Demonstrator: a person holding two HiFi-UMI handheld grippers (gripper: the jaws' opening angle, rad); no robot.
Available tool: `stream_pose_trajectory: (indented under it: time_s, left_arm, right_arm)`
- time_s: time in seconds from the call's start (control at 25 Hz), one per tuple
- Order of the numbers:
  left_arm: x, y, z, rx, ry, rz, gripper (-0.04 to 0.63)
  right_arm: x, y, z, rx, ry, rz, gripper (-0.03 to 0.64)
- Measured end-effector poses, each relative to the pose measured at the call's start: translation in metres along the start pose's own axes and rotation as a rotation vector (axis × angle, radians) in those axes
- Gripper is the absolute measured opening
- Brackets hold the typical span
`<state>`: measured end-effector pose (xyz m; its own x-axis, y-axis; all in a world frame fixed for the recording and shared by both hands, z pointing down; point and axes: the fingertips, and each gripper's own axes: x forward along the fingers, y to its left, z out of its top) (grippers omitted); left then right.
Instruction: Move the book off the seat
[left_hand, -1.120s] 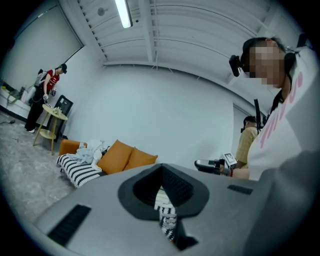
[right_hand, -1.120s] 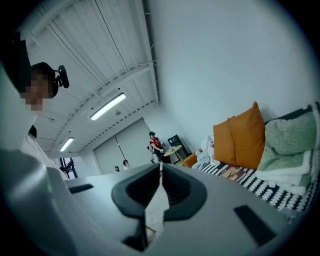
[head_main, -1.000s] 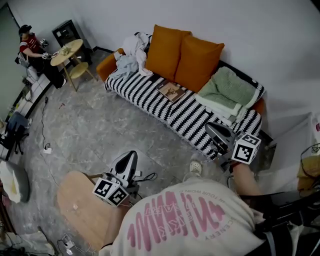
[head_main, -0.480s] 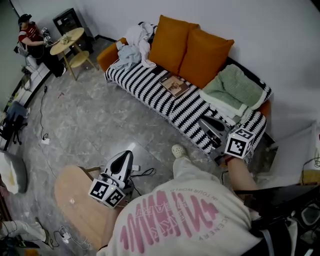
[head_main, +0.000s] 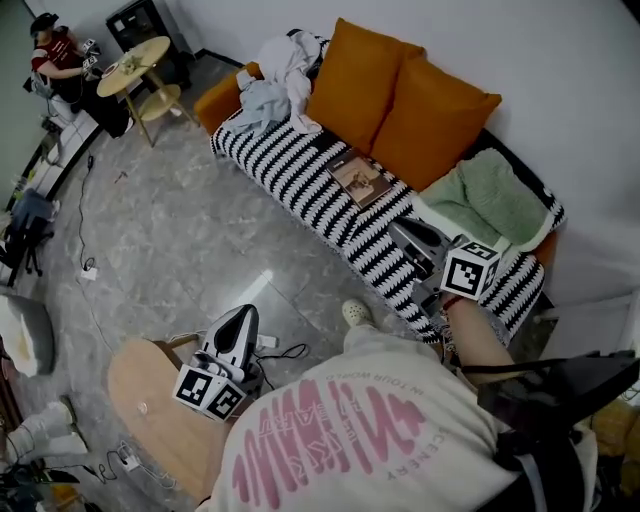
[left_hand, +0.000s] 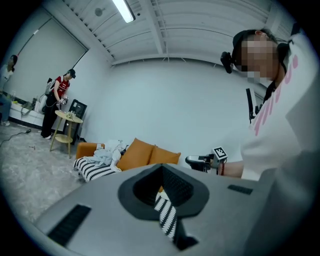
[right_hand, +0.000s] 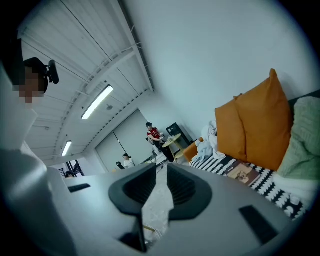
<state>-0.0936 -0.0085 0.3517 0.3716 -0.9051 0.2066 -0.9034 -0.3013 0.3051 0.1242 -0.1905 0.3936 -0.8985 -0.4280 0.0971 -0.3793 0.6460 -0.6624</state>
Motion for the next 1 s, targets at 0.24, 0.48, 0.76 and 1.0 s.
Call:
stream_pose_trajectory:
  time_s: [0.24, 0.48, 0.76, 1.0]
  left_arm:
    - [0.049, 0.026, 0.017, -0.021, -0.011, 0.073, 0.006]
    - [0.087, 0.041, 0.027, -0.037, -0.001, 0.124, 0.006]
    - [0.116, 0.052, 0.023, -0.043, 0.057, 0.182, 0.006]
    - [0.130, 0.055, 0.019, -0.036, 0.097, 0.221, 0.006]
  right_arm:
    - [0.046, -0.059, 0.015, 0.067, 0.064, 0.016, 0.058]
    - [0.085, -0.101, 0.021, 0.094, 0.124, 0.037, 0.058]
    - [0.114, -0.153, 0.020, 0.166, 0.155, 0.024, 0.058]
    - [0.123, -0.194, 0.001, 0.161, 0.238, -0.017, 0.063]
